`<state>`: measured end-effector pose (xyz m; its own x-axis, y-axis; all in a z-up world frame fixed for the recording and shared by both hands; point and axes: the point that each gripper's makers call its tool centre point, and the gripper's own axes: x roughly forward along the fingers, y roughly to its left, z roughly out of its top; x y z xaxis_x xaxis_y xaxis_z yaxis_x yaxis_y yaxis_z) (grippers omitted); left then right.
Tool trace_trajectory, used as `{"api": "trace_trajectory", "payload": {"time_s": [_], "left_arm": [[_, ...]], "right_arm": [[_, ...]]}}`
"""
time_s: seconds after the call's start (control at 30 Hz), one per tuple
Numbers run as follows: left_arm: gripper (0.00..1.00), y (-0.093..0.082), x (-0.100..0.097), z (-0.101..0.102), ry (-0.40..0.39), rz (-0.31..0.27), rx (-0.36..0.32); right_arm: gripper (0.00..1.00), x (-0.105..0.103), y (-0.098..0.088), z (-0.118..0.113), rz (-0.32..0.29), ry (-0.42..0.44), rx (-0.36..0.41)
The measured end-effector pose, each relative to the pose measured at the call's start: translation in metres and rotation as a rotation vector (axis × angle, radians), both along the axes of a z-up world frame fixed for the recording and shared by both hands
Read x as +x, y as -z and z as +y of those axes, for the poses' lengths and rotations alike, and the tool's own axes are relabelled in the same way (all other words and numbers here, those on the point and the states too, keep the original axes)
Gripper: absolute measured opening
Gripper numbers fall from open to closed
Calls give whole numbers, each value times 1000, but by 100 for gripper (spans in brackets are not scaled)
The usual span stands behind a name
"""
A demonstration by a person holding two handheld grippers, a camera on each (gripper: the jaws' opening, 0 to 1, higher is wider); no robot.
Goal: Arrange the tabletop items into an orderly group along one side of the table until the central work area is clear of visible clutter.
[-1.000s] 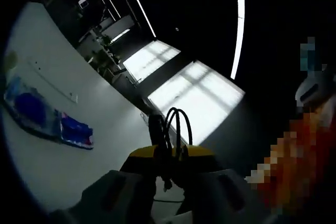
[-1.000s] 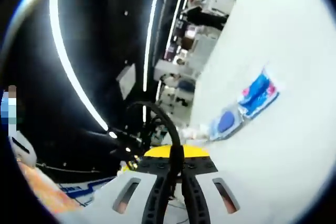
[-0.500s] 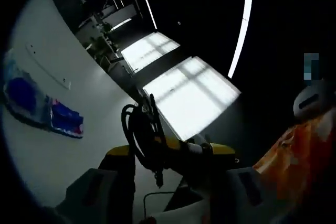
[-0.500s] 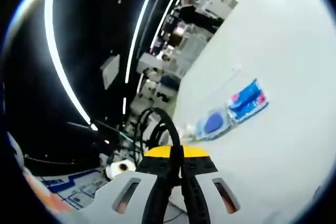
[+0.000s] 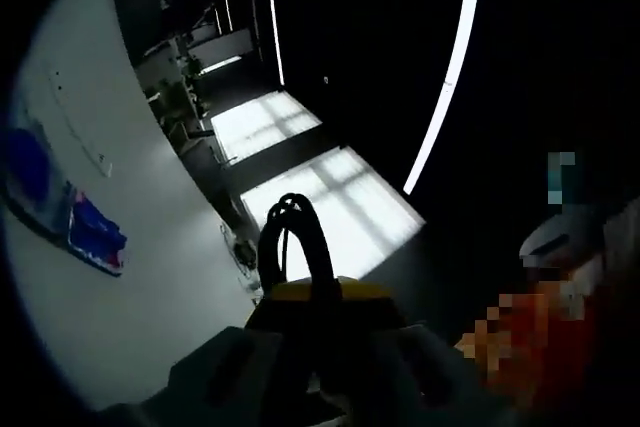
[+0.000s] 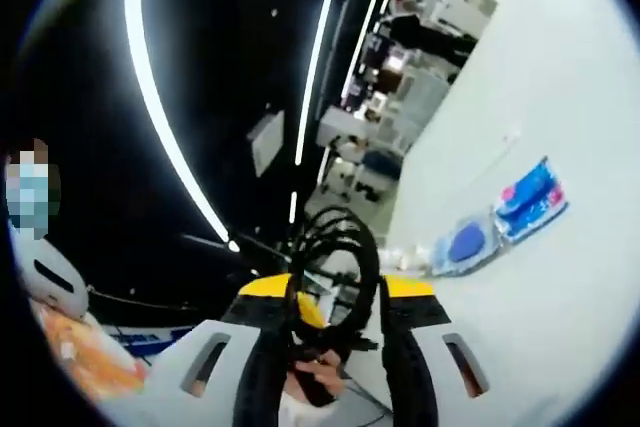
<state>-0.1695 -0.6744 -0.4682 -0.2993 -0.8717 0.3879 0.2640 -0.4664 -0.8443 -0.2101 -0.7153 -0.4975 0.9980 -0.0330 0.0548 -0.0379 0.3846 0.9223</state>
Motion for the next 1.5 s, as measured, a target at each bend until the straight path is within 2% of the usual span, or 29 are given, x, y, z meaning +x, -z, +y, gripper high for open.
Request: {"api": "trace_trajectory", "payload": {"time_s": [0.03, 0.07, 0.13, 0.17, 0.23, 0.27, 0.33, 0.37, 0.4, 0.43, 0.47, 0.5, 0.53, 0.57, 0.6, 0.63, 0.67, 0.7, 0.8, 0.83, 0.87, 0.93, 1.03, 1.1, 1.2, 1.3, 1.37, 1.4, 1.5], "left_arm": [[1, -1, 1, -1, -4, 15, -8], [1, -3, 2, -2, -8, 21, -22], [1, -11, 8, -2, -28, 81, -59], [1, -14, 9, -2, -26, 106, -71], [1, -20, 7, -2, -15, 108, -94], [1, -22, 5, -3, -12, 100, -96], [1, -27, 1, -4, 6, 80, -112], [1, -29, -1, -4, 10, 77, -118], [1, -31, -3, -4, 19, 81, -128], [1, -32, -5, -4, 22, 85, -135], [1, -33, -6, -4, 25, 89, -142], [1, -33, -7, -4, 26, 86, -143], [1, -31, -10, -4, 30, 74, -135], [1, -32, -8, -3, 27, 92, -145], [1, -32, -7, -2, 27, 96, -143], [1, -29, -5, -3, 16, 76, -134], [1, -23, -6, -4, 13, 44, -107], [1, -15, -9, -5, 18, -3, -73], [3, 3, -12, -4, 9, -98, -8], [4, 7, -14, -3, 12, -132, 9], [4, 11, -18, -1, 21, -157, 19], [6, 19, -20, 0, 4, -212, 57], [10, 32, -24, 1, -25, -370, 113], [13, 37, -23, 1, -40, -434, 130], [16, 32, -18, 1, -72, -424, 108], [25, 36, -9, -1, -129, -505, 109], [30, 35, -9, -1, -134, -506, 104], [34, 35, -7, -1, -141, -515, 105], [52, 40, 3, 0, -188, -536, 127]], "right_arm": [[45, 0, -2, -1, -23, 15, 26], [47, 0, 0, 1, -45, 18, 92], [50, 3, 13, 11, -36, -4, 204], [52, 4, 16, 15, -38, -13, 215], [55, 9, 22, 30, -53, -46, 318], [55, 11, 19, 35, -92, -55, 364], [55, 14, -1, 38, -264, -52, 577], [54, 14, -7, 38, -319, -61, 646], [53, 15, -12, 39, -350, -84, 700], [51, 15, -13, 39, -351, -89, 699], [46, 17, -9, 38, -332, -76, 633], [36, 17, -10, 33, -317, -62, 573], [29, 16, -17, 33, -326, -86, 550], [22, 16, -13, 30, -292, -67, 546], [19, 15, -11, 27, -275, -54, 534], [17, 14, -15, 23, -285, -42, 557], [16, 14, -12, 19, -264, -7, 574], [15, 14, -5, 13, -233, 48, 524], [11, 9, -4, 9, -191, 50, 429], [10, 8, -3, 7, -179, 57, 380], [10, 7, -1, 8, -124, 48, 294], [9, 6, 0, 8, -63, 27, 195], [9, 8, 5, 9, 45, 6, 42], [8, 10, 3, 8, 89, -4, -67], [8, 16, -5, 11, 83, -35, -129], [7, 20, -6, 9, 86, -48, -142], [7, 19, -9, 7, 57, -58, -119], [6, 19, -10, 7, 41, -59, -105], [6, 16, -2, 2, 49, -55, -104]]}}
